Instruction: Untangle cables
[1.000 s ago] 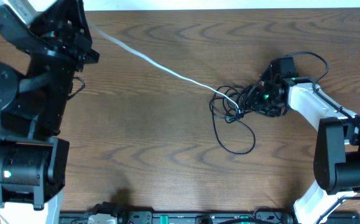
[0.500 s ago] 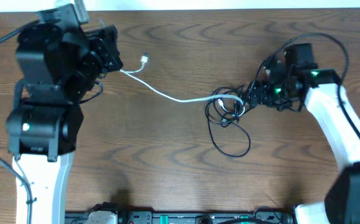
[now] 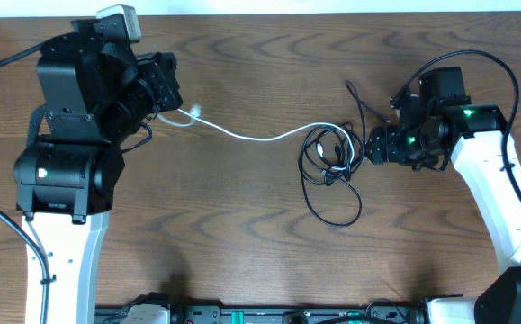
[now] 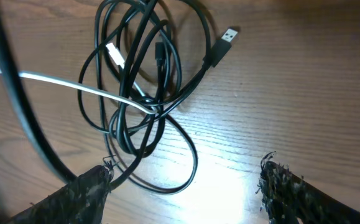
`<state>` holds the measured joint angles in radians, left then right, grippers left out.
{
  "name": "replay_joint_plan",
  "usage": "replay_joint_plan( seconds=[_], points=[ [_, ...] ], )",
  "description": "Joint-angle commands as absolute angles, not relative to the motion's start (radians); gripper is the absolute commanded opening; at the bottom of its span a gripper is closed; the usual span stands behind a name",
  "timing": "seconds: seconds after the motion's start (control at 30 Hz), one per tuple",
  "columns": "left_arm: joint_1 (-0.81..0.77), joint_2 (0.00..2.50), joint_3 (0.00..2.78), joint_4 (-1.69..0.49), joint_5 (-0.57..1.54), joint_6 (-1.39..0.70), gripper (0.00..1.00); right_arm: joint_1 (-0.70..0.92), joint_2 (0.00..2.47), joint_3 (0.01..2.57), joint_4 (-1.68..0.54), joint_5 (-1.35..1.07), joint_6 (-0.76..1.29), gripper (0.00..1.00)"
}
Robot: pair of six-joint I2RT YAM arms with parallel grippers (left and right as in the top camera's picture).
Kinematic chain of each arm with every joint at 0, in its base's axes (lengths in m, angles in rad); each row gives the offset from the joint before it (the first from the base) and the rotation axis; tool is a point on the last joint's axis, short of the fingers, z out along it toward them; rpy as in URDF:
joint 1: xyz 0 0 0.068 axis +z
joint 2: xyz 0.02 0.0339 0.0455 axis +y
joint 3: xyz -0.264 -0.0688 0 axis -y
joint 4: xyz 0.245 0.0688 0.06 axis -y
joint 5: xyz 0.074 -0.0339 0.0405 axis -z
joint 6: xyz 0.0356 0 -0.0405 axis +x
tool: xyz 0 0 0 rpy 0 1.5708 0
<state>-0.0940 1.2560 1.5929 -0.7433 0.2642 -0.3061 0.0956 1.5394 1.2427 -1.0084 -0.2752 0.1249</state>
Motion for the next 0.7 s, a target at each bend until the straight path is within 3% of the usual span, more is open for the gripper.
replay_joint_plan(
  seconds=[0.0,0.13,0.4,0.67],
  points=[
    [-0.09,1.254,1.609,-0.757,0.277,-0.284,0.07,0.091,1.537,1.251,-1.003,-0.254,0.108,0.76],
    [-0.09,1.255,1.608,-0.771,0.277,-0.285,0.08,0.091,1.537,1.251,-0.997,-0.246,0.119,0.71],
    [-0.09,1.255,1.608,-0.774,0.281,-0.285,0.07,0.077,1.537,1.402,-1.069,-0.118,0.162,0.71],
    [-0.09,1.255,1.608,-0.778,0.28,-0.284,0.07,0.124,1.541,1.497,-1.013,-0.448,-0.026,0.73]
  ],
)
